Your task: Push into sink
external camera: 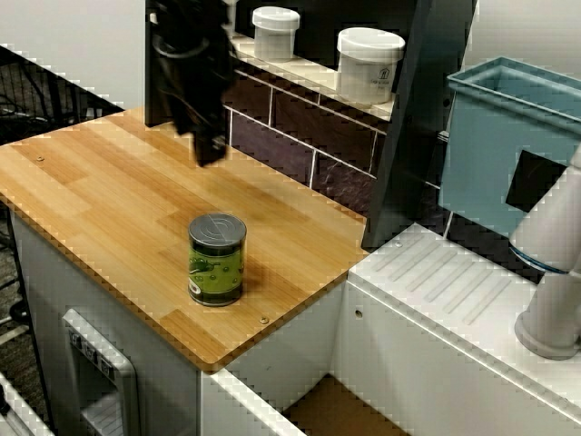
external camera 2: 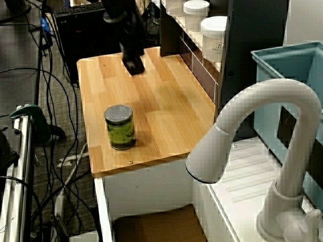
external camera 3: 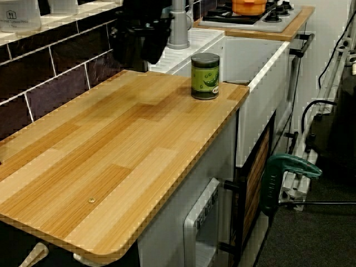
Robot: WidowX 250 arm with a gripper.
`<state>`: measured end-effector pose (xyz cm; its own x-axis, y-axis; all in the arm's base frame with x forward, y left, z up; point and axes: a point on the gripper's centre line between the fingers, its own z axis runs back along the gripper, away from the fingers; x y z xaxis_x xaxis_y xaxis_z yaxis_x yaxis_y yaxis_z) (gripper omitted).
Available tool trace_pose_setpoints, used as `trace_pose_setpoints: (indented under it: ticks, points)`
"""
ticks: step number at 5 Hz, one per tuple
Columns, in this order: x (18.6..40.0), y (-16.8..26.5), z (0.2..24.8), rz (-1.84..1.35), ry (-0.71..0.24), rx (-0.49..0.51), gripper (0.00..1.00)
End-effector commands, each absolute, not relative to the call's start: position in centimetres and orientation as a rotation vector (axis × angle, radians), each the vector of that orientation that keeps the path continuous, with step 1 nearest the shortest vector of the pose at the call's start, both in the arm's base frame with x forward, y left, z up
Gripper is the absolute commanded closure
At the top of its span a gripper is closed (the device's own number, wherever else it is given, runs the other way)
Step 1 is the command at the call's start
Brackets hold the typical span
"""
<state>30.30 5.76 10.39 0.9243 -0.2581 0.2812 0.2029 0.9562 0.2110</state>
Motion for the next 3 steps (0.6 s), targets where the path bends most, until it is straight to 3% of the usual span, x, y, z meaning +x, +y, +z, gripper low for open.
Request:
trace_pose_setpoints:
  ticks: [1, 2, 3]
  points:
    - [26.7, 11.4, 11.4, -0.247, -0.28, 0.239, 0.0]
    - [25.4, 12.9, 10.8, -0.3, -0.198, 0.254, 0.0]
    - [24.6, 14.2, 10.4, -0.331, -0.18, 0.265, 0.0]
